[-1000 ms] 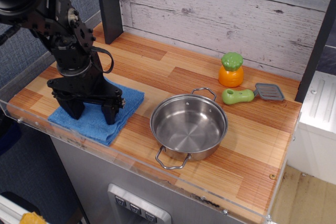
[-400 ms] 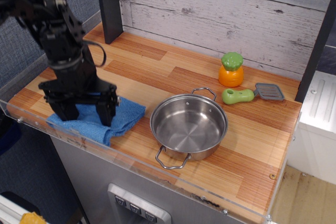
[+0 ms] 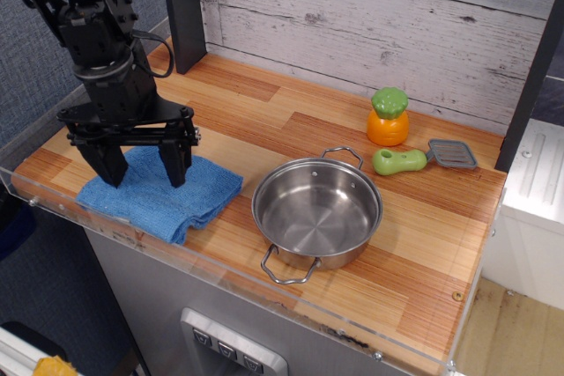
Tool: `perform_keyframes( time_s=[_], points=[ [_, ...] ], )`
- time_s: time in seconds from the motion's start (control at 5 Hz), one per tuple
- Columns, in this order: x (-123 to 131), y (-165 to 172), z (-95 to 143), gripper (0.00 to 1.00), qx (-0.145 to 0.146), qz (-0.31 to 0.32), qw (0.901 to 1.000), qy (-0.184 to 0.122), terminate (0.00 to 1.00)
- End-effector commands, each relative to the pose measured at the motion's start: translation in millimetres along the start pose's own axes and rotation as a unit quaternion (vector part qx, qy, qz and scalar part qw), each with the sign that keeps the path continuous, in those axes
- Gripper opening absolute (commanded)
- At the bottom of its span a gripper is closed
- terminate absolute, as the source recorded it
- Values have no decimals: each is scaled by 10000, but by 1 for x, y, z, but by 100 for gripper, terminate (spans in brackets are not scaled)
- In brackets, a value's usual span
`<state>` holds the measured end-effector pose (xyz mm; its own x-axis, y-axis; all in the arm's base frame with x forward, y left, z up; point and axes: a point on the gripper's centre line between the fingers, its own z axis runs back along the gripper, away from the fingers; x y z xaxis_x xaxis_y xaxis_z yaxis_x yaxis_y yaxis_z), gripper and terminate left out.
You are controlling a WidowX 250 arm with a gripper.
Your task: Place the blue cloth to the left of the metal pot.
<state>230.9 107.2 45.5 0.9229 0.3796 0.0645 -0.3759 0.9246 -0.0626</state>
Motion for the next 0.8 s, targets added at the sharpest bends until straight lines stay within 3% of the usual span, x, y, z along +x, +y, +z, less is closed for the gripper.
perform_keyframes(
  time_s=[0.0,0.6],
  points=[
    [13,-10,31,100,-39,-52,9992,-402,0],
    [24,-18,66,100,-150,48,9986,-513,0]
  ],
)
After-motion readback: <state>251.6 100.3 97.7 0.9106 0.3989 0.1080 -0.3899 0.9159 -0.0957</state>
